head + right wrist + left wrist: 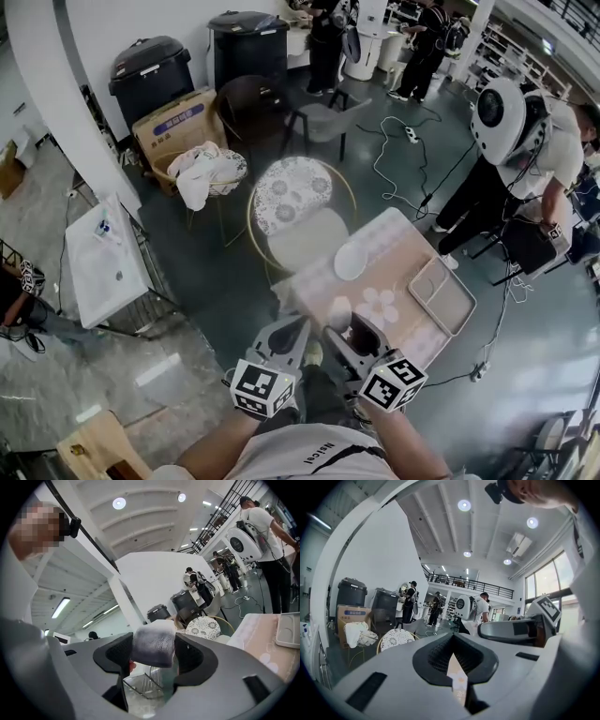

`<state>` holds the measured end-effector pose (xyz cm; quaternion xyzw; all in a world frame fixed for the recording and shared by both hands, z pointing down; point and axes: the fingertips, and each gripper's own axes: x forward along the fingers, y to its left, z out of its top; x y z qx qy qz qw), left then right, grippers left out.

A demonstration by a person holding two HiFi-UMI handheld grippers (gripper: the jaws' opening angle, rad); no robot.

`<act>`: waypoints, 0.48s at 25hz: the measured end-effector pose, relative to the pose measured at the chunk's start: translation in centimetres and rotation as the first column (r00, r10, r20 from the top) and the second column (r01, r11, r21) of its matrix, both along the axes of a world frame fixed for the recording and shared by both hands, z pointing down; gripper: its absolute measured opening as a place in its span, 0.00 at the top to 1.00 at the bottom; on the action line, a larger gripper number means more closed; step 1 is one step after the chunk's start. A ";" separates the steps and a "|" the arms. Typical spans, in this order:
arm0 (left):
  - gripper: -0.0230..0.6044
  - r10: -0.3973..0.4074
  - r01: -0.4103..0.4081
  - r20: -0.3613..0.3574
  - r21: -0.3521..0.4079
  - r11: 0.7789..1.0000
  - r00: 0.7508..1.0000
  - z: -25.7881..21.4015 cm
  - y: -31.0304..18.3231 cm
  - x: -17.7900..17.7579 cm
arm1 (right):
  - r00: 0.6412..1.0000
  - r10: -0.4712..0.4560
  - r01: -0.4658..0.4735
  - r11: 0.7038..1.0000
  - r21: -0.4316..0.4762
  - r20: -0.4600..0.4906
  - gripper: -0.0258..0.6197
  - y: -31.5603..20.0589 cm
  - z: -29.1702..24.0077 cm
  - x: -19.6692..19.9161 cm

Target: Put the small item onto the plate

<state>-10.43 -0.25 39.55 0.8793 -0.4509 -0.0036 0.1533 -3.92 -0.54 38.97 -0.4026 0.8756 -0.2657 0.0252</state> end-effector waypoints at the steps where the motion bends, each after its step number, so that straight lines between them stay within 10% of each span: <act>1: 0.96 0.003 -0.003 0.001 0.000 1.000 1.000 0.3 -0.8 0.2 | 1.000 0.005 -0.005 1.000 -0.003 -0.002 0.52 -0.7 0.3 0.2; 12: 0.96 0.038 -0.037 0.021 -0.015 0.999 0.999 3.9 -10.9 4.6 | 0.997 0.040 -0.043 0.998 -0.046 -0.060 0.52 -11.1 5.7 4.4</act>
